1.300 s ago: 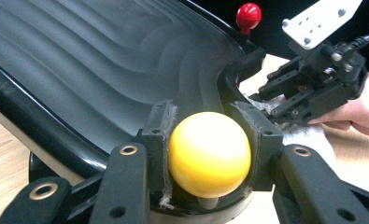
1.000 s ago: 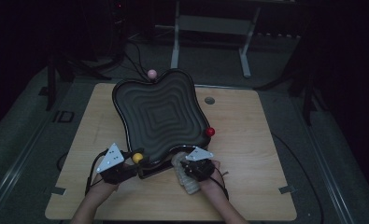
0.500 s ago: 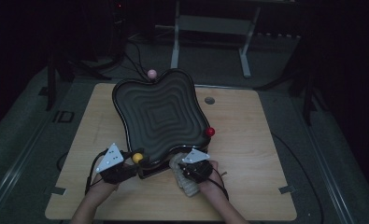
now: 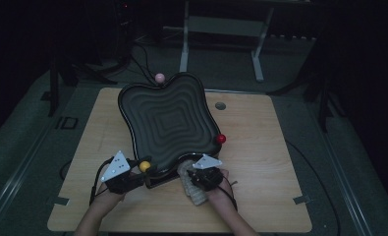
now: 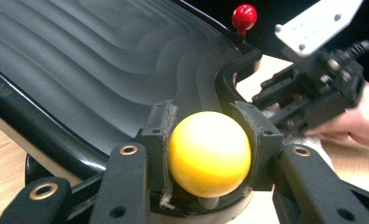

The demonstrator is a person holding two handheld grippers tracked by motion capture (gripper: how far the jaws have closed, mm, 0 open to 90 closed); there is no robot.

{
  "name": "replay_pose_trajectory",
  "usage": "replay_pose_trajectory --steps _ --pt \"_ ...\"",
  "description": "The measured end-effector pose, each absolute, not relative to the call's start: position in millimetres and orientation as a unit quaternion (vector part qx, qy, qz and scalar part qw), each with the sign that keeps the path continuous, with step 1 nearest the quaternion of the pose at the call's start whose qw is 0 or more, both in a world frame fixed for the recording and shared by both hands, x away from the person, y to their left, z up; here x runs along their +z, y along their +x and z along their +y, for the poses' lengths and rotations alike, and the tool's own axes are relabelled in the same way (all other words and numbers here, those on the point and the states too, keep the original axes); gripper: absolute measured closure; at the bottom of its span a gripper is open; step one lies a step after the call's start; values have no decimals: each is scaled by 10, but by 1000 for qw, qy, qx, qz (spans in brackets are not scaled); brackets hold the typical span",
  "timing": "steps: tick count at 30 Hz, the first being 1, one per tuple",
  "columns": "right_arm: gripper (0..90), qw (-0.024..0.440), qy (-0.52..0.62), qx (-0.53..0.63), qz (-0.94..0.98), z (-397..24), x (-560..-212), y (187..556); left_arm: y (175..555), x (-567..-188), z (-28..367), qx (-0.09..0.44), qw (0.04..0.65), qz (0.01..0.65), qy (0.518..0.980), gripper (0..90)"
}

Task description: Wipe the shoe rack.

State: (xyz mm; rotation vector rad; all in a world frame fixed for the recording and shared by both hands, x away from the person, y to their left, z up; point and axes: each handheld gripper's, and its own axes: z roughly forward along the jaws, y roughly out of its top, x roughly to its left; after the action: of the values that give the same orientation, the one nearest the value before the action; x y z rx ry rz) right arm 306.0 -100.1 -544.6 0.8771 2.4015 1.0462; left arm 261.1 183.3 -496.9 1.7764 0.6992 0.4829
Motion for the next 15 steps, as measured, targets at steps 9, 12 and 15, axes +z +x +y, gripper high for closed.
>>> replay_pose_trajectory --steps 9,12,15 --pt "654 169 289 383 861 -812 -5433 3033 2608 -4969 1827 206 553 297 751 597" --pt "658 182 289 387 856 -747 -5465 2969 2606 -4970 1826 206 553 297 751 597" --pt "658 171 228 385 878 -554 -5463 2829 2607 -4967 1828 206 551 296 752 597"
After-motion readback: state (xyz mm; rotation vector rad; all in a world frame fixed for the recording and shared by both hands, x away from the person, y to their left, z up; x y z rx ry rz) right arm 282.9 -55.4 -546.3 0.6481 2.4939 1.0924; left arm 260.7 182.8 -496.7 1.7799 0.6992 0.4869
